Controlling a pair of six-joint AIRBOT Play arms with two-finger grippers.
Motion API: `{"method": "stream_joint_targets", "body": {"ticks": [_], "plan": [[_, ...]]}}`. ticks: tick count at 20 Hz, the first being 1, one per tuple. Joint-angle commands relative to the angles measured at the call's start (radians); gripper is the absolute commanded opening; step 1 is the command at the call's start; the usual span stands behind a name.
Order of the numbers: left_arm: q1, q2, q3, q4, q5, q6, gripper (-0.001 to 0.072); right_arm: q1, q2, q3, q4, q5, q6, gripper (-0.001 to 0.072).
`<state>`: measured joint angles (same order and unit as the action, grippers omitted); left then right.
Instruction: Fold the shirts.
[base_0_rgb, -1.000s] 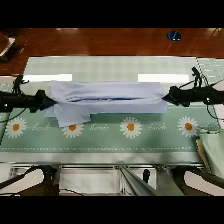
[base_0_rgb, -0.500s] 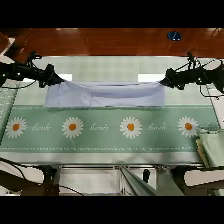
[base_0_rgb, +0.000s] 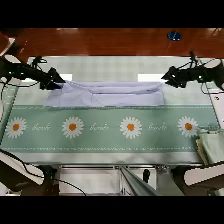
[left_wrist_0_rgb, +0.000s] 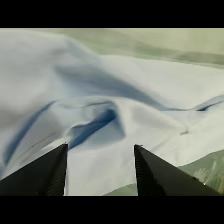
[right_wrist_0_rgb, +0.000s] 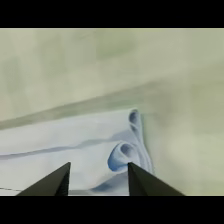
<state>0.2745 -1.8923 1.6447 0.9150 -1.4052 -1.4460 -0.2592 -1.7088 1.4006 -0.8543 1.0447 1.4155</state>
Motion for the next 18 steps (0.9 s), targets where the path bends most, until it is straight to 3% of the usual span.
{"method": "stream_joint_targets", "body": {"ticks": [1,3,5,8,13,18], "plan": [[0.082,0.089,0.008,0.146,-0.028,-0.001,0.0507,-0.114,0.049,0.003,-0.066,0.119,0.023,0.0418],[0.098,0.217,-0.095,0.055,0.142,0.049,0.0507,-0.146,0.070,-0.059,-0.066,0.114,0.041,0.0419],[0.060,0.382,-0.286,-0.034,0.349,0.155,0.0507,-0.125,0.072,-0.148,-0.059,0.072,0.039,0.0418],[-0.033,0.598,-0.576,-0.045,0.557,0.198,0.0507,-0.075,0.051,-0.211,-0.017,0.000,0.007,0.0418],[-0.130,0.657,-0.706,-0.045,0.538,0.204,0.0507,-0.018,-0.028,-0.203,0.193,-0.021,-0.094,0.0418],[-0.196,0.645,-0.706,-0.085,0.561,0.204,0.0506,0.048,-0.047,-0.201,0.175,-0.003,-0.093,0.0396]]}}
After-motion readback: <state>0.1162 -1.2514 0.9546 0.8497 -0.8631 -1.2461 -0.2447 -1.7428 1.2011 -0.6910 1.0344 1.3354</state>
